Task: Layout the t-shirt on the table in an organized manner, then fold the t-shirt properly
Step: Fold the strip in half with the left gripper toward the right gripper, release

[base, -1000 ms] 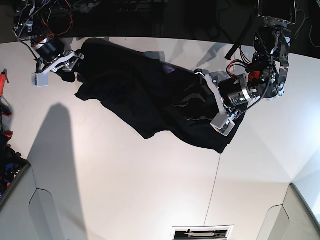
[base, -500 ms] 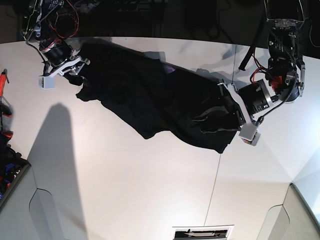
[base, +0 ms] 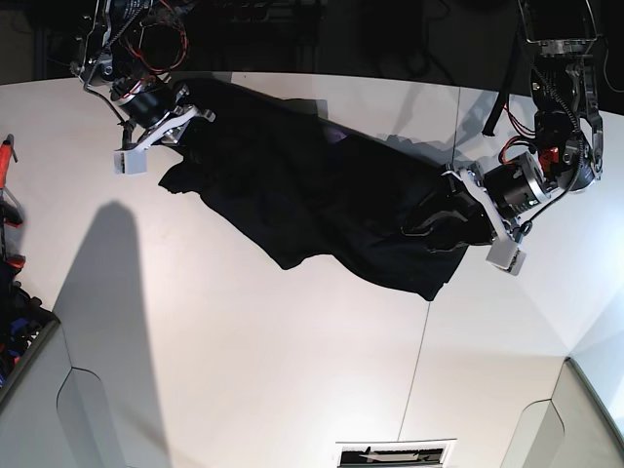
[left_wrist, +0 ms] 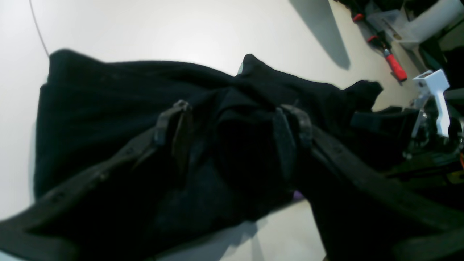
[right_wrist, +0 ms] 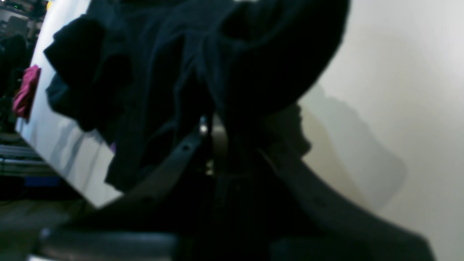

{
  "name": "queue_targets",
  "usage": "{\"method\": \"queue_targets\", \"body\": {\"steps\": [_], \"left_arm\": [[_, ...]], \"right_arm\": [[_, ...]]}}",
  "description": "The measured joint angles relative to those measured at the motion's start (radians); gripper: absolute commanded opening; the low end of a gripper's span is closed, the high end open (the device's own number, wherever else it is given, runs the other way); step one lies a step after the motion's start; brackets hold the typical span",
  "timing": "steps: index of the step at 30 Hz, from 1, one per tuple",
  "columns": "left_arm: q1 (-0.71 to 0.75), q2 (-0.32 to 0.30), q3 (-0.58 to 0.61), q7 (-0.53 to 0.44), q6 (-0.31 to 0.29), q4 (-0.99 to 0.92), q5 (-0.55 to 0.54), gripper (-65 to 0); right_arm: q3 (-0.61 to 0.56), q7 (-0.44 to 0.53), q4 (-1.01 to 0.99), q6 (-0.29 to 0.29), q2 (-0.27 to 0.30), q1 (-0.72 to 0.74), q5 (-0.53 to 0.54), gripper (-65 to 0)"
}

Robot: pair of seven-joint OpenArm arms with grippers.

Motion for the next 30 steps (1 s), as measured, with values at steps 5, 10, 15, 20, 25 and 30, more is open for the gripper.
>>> {"method": "queue_targets", "body": {"steps": [5,10,15,20,25,30], "left_arm": [[0.000,0.000,0.000,0.000,0.000,-0.004,0.012,-27.0],[0.008,-0.001,0.000,-0.005,0.000,-0.003,0.025,-27.0],[0.035,0.006,0.000,-0.007,0.000,-0.003,0.028,-27.0],[0.078,0.006,0.026,-0.084,0.000,-0.011,0.085,-27.2],[0.095,0.005,0.134,-0.175,0.000,-0.014,0.228,-28.3],[0.089,0.007,0.250,-0.292,-0.002,-0.014,0.404,-43.8]], "right_arm": [[0.142,-0.002,0.000,0.001,0.035,0.062,0.003,-65.0],[0.272,-0.022,0.000,0.000,0.138,0.085,0.029,-65.0],[0.360,-0.024,0.004,0.000,0.221,0.096,0.090,-65.0],[0.387,-0.087,0.034,-0.003,0.216,0.155,0.143,-65.0],[0.372,-0.090,0.047,-0.003,0.166,0.243,0.148,-65.0],[0.304,-0.090,0.047,-0.004,0.115,0.307,0.124,-65.0]]}}
